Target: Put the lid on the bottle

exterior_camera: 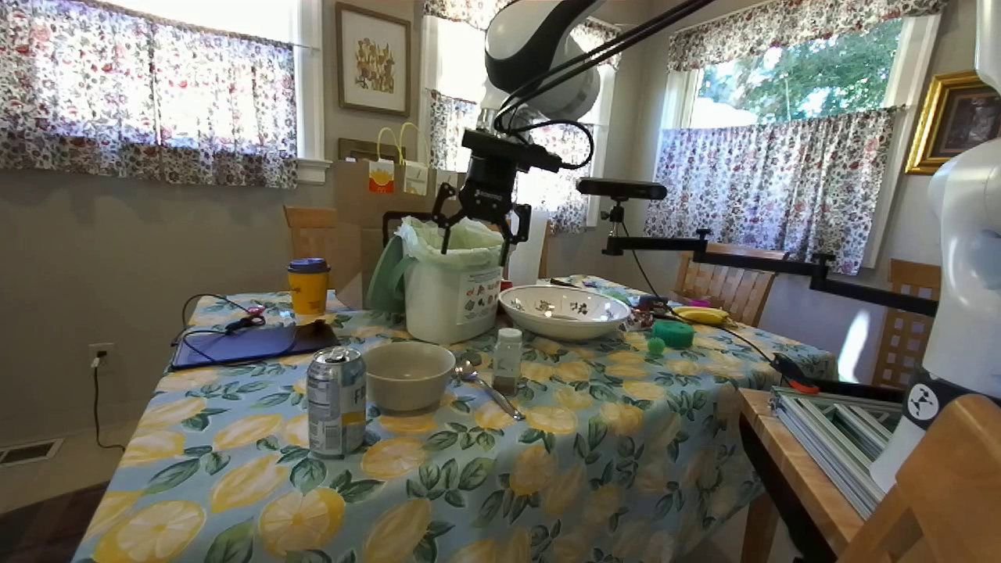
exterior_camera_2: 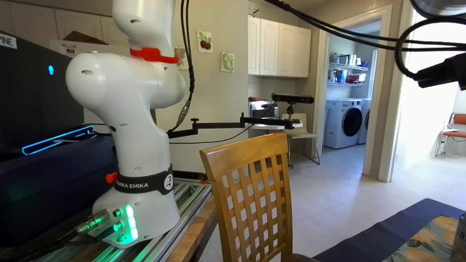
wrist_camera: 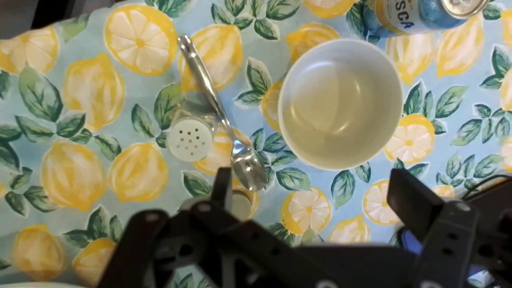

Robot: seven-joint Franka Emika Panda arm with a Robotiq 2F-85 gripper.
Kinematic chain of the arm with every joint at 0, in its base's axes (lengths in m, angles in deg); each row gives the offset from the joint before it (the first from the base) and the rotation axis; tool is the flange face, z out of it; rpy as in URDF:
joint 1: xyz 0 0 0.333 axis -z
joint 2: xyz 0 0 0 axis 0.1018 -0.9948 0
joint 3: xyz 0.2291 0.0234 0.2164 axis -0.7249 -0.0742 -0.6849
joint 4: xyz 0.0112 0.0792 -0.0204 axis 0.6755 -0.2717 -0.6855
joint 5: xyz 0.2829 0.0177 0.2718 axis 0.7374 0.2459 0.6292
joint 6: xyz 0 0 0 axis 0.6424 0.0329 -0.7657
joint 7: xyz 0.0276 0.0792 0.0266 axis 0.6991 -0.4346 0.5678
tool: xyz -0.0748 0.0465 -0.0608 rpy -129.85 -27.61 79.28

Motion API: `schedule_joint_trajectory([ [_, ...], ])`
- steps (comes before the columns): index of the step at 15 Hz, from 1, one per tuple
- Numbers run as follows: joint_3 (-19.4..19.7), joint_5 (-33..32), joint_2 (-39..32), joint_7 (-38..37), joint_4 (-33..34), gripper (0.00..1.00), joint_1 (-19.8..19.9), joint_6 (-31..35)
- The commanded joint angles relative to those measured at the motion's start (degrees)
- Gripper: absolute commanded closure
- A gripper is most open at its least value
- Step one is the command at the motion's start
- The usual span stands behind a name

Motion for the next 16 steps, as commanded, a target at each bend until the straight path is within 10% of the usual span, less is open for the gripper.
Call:
schedule_joint_trajectory([
  [1, 1.78, -0.56, -5.53, -2.5, 3.56, 0.0, 0.15, 5.57],
  [16, 8.04, -2.51, -25.41, -8.09, 14.28, 0.0, 0.88, 12.05],
])
